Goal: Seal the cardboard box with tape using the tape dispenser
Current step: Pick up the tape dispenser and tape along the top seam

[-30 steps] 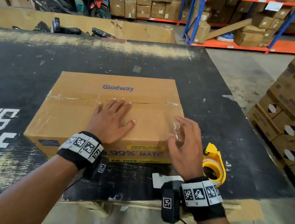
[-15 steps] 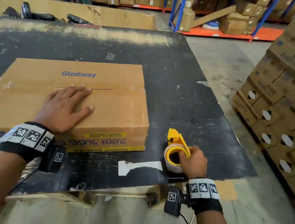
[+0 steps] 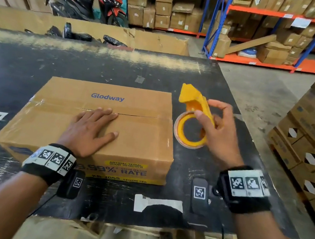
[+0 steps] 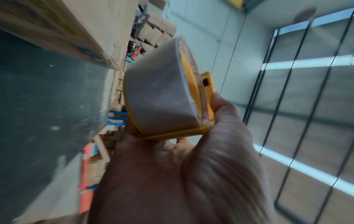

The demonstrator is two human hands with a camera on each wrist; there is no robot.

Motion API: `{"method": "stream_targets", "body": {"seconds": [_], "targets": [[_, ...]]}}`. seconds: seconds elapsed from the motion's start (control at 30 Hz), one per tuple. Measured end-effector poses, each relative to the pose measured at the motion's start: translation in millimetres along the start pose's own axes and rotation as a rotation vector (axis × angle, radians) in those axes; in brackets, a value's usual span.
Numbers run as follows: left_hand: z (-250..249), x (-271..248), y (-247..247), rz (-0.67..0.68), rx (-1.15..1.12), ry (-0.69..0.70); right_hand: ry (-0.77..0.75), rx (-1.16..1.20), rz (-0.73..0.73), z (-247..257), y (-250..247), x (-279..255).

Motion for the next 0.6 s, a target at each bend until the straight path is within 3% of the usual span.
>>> {"method": "stream_targets", "body": {"seconds": [0.13,0.23,0.4,0.6], "targets": [[-0.6,0.0,-1.0,0.011,-0.002,0.006,-0.224,-0.292,0.208,2.7,68.5,64.1],[0.5,-0.3,0.2,0.002,0.005,0.01,-0.254,-0.455,0.327,-12.1,97.4,93.5],[9.1,-1.5,-2.2,0.024,-0.078,0.053,-0.235,-0.601,0.502,-31.0,104.0,103.8],[114.9,-23.9,-39.2,0.005,-0.05,-0.132,-0.198,-0.695,0.551,-35.2,94.9,109.5]]}}
Point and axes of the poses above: each hand's wrist, its own x-axis towards the middle knuckle, its own y-axis out of the palm, z = x × y, the point moved 3 cm from there along x, towards the middle knuckle, and after that the axes turned 4 degrees about x, right-handed, at the moved point
